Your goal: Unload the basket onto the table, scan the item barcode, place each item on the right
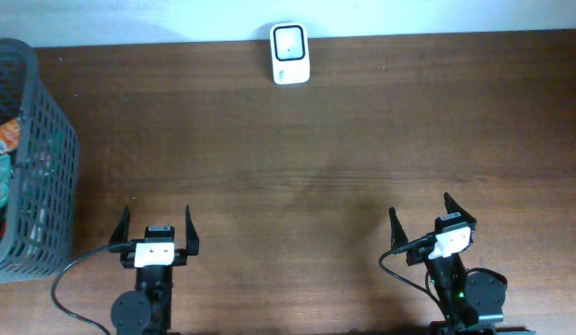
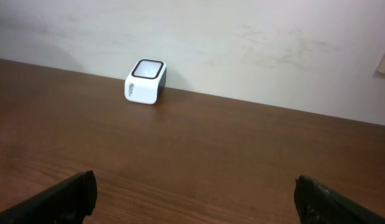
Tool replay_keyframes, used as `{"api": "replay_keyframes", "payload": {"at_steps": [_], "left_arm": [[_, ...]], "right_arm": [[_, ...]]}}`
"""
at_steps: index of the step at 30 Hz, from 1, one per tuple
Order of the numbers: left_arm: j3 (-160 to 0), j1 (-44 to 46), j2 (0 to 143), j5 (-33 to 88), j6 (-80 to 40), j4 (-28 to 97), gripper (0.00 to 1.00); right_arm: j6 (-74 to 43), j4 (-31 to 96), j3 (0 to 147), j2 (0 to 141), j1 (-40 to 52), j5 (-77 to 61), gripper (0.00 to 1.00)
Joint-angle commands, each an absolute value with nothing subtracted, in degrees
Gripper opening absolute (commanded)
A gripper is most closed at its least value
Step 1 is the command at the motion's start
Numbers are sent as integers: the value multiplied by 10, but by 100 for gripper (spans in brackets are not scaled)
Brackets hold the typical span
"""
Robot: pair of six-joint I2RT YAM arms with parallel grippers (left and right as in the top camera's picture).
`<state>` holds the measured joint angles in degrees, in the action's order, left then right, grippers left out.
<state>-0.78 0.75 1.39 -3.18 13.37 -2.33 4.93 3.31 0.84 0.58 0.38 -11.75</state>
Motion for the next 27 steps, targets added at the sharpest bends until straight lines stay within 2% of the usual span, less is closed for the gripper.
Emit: {"api": "replay_keyframes", "payload": {"at_steps": [1, 6, 12, 15, 21, 27], "left_arm": [[-13, 8, 14, -17, 112, -29, 99], [-61, 8, 30, -8, 86, -29, 99], [-219, 8, 187, 69, 86, -9, 99], [-335, 8, 312, 142, 86, 12, 99], [-530, 8, 507, 219, 87, 163, 99], [-670, 8, 661, 294, 130, 253, 99]], "right_arm": [[51, 32, 3, 4, 0, -123, 98], [51, 32, 3, 4, 0, -123, 98], [51, 32, 3, 4, 0, -123, 98], [51, 32, 3, 4, 0, -123, 98], [51, 32, 3, 4, 0, -123, 98], [51, 32, 3, 4, 0, -123, 98]]}}
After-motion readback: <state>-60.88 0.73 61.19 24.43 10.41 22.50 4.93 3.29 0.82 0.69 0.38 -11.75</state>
